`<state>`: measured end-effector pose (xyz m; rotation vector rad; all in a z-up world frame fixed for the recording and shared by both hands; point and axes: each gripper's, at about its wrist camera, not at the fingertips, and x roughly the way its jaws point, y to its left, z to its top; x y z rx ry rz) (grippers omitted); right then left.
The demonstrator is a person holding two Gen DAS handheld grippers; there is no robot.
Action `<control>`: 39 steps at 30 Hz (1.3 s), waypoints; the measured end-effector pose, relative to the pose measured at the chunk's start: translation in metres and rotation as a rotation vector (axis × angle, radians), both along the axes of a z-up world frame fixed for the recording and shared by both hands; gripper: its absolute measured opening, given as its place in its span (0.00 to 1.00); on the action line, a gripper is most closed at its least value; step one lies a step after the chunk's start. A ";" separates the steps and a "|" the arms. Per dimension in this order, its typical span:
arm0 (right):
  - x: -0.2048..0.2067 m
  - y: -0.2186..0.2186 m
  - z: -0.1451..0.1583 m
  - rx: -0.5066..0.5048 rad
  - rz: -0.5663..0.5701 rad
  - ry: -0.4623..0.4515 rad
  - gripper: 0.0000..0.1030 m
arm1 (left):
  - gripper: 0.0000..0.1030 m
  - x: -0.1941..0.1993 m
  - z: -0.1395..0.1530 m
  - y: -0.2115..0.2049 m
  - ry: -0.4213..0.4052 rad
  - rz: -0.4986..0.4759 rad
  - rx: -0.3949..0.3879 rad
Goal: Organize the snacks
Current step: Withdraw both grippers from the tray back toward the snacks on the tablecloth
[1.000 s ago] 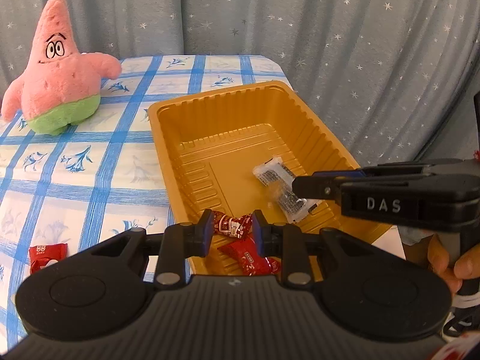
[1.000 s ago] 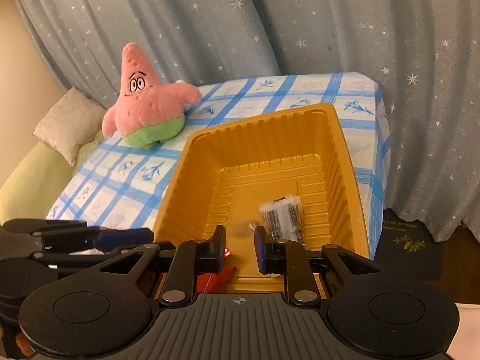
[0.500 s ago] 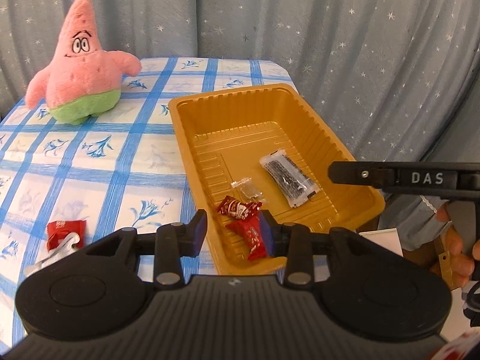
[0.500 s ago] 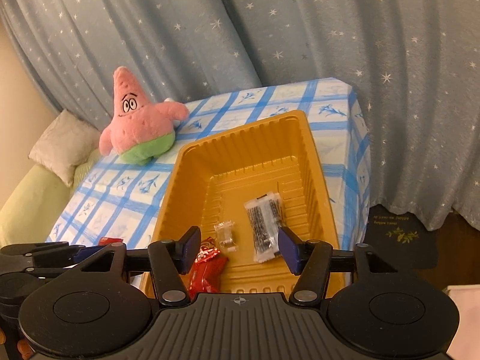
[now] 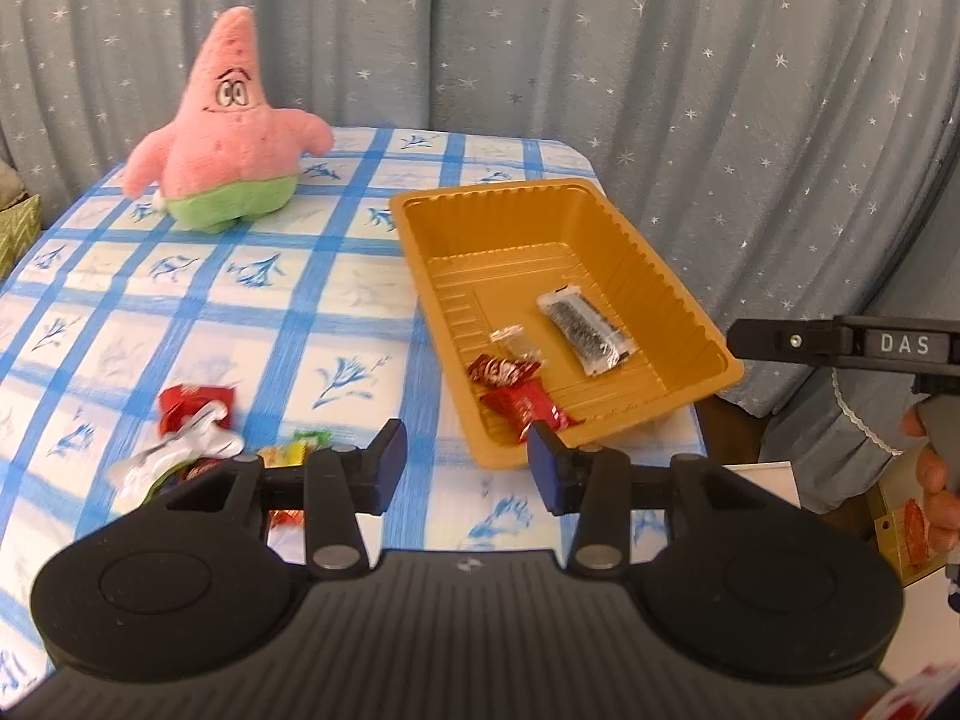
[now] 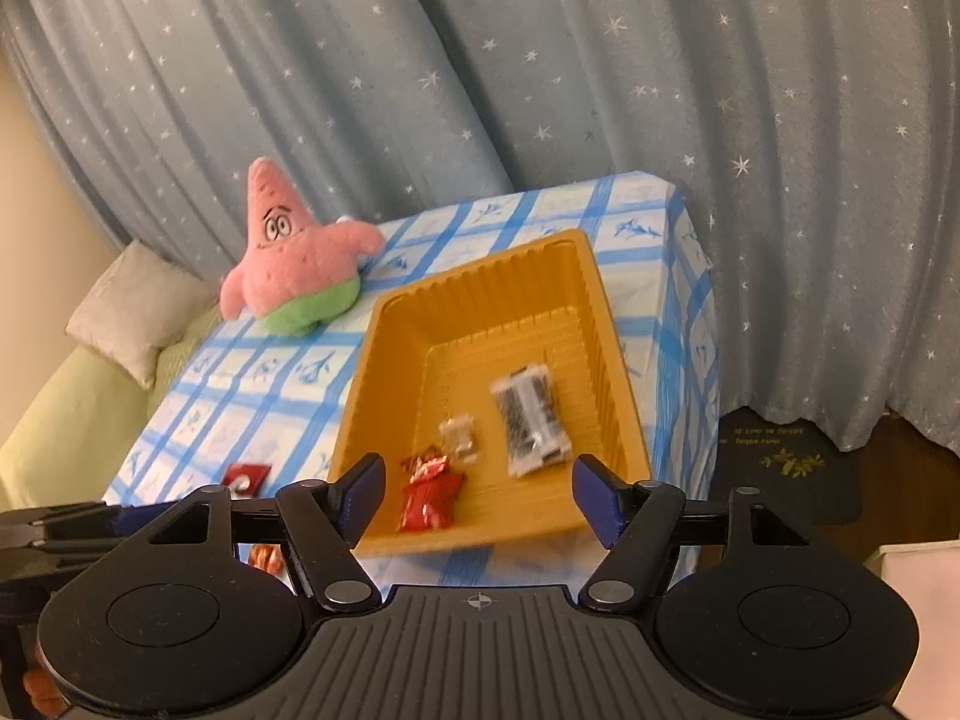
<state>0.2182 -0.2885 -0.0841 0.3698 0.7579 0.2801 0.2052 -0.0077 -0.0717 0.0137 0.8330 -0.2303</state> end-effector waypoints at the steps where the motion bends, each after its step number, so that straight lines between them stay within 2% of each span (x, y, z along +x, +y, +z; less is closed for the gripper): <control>1: -0.004 0.002 0.000 -0.004 0.004 0.002 0.67 | 0.40 -0.004 0.000 0.003 0.000 0.005 0.001; 19: -0.055 0.061 -0.006 -0.007 0.150 0.053 0.68 | 0.44 -0.076 -0.003 0.068 0.021 0.136 0.027; 31: -0.065 0.113 -0.014 -0.031 0.256 0.082 0.68 | 0.44 -0.095 -0.008 0.104 0.018 0.172 0.045; 39: -0.061 0.145 -0.025 -0.043 0.283 0.095 0.68 | 0.44 -0.095 -0.013 0.126 0.010 0.178 0.078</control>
